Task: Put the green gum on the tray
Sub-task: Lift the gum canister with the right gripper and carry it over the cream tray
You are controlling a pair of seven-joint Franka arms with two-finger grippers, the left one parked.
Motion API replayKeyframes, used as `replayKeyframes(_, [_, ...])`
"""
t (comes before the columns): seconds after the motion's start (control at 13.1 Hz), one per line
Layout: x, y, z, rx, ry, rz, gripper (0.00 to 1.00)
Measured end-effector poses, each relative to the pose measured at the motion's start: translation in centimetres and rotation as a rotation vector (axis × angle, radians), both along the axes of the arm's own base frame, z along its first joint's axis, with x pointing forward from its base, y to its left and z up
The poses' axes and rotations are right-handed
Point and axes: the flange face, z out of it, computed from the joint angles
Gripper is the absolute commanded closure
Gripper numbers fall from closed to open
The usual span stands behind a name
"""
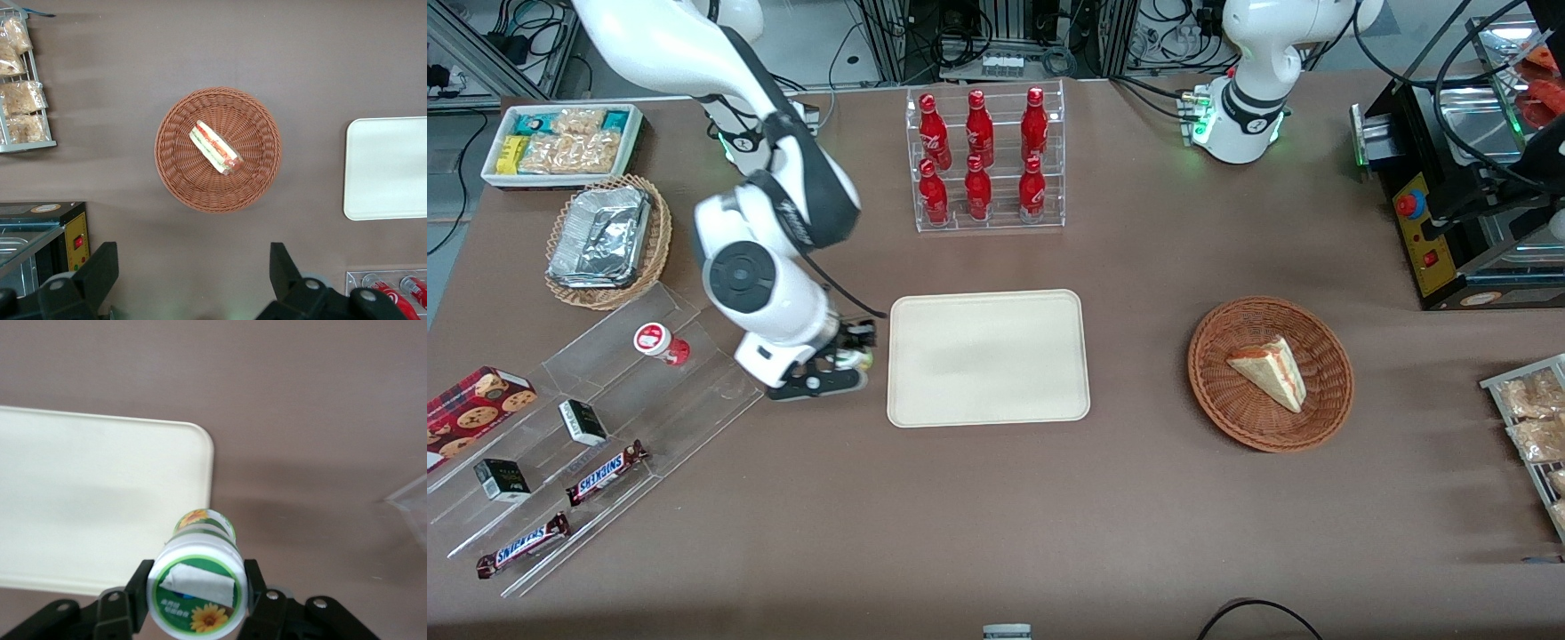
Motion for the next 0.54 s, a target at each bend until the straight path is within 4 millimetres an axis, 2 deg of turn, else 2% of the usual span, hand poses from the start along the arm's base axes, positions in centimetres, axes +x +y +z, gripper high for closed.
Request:
replayKeyframes(0.31, [-1.0, 7.4, -3.8, -0.011, -0.022, -0.080, 0.97])
replayKeyframes(0.54, [-1.5, 11.1, -6.5, -0.009, -0.046, -0.132, 0.97])
